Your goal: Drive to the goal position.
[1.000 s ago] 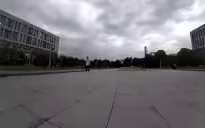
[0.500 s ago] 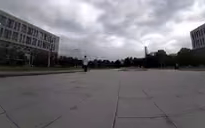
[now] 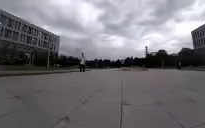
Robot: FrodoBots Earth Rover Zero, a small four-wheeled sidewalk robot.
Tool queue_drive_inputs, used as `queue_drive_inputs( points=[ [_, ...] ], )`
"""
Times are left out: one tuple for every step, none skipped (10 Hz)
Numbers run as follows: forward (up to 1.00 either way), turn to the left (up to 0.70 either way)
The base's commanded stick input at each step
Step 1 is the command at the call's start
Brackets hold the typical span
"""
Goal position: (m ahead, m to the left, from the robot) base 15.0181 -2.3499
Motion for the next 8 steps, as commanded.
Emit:
queue_drive_inputs(
  points=[
    [0.70,0.00],
    [0.70,0.00],
    [0.70,0.00],
    [0.70,0.00],
    [0.70,0.00],
    [0.70,0.00],
    [0.70,0.00],
    [0.70,0.00]
  ],
)
